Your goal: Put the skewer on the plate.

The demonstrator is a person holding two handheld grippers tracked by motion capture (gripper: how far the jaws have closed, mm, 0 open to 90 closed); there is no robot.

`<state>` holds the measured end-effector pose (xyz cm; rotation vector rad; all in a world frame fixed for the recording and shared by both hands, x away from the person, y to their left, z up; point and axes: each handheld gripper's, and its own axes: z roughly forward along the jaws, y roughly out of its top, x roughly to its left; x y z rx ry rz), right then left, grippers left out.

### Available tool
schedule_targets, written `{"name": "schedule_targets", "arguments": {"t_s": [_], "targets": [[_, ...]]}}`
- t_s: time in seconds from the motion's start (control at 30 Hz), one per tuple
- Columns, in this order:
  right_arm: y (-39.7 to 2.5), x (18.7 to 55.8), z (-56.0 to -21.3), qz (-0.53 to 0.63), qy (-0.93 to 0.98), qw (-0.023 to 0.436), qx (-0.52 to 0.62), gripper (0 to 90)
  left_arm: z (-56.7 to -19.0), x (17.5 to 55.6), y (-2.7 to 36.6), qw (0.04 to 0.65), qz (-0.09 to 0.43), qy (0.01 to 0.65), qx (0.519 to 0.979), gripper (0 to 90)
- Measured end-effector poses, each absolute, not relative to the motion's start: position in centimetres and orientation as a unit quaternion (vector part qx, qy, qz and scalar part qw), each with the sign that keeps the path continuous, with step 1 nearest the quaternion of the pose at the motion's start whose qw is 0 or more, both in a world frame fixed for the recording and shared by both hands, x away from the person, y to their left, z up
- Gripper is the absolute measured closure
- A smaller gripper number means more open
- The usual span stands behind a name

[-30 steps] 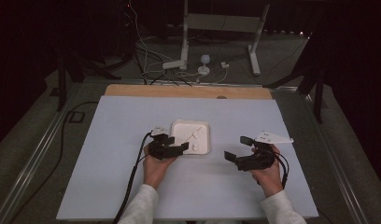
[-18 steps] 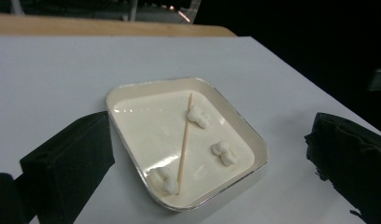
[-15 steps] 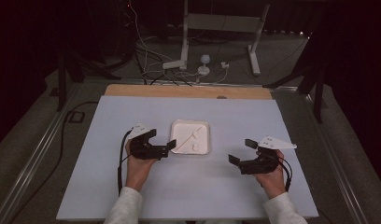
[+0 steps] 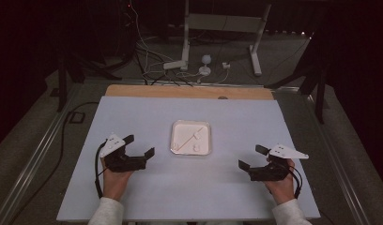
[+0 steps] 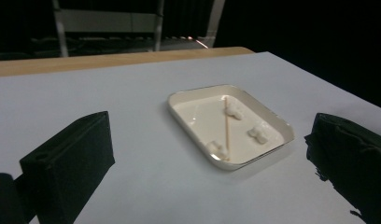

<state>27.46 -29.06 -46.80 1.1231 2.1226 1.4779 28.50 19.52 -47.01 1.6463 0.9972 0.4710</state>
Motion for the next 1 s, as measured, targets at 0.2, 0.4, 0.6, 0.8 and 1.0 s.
{"name": "schedule_targets", "arguments": {"t_s": [0.2, 0.4, 0.6, 0.8, 1.0], "targets": [[-29.9, 27.0, -47.0, 0.523, 0.736, 0.175, 0.393, 0.1, -47.1, 27.0, 21.6, 0.551, 0.224, 0.428, 0.68, 1.4], [-30.6, 26.6, -47.3, 0.532, 0.727, 0.184, 0.394, 0.1, -47.1, 26.2, 22.9, 0.547, 0.238, 0.429, 0.678, 1.4], [-31.3, 26.3, -47.5, 0.531, 0.724, 0.197, 0.393, 0.0, -46.9, 25.7, 23.9, 0.553, 0.246, 0.433, 0.668, 1.4], [-31.4, 26.2, -47.7, 0.521, 0.73, 0.207, 0.391, 0.1, -46.8, 25.7, 24.1, 0.556, 0.249, 0.431, 0.666, 1.4], [-31.3, 26.2, -48.0, 0.513, 0.735, 0.212, 0.389, 0.1, -46.9, 25.7, 24.0, 0.556, 0.249, 0.433, 0.665, 1.4]]}}
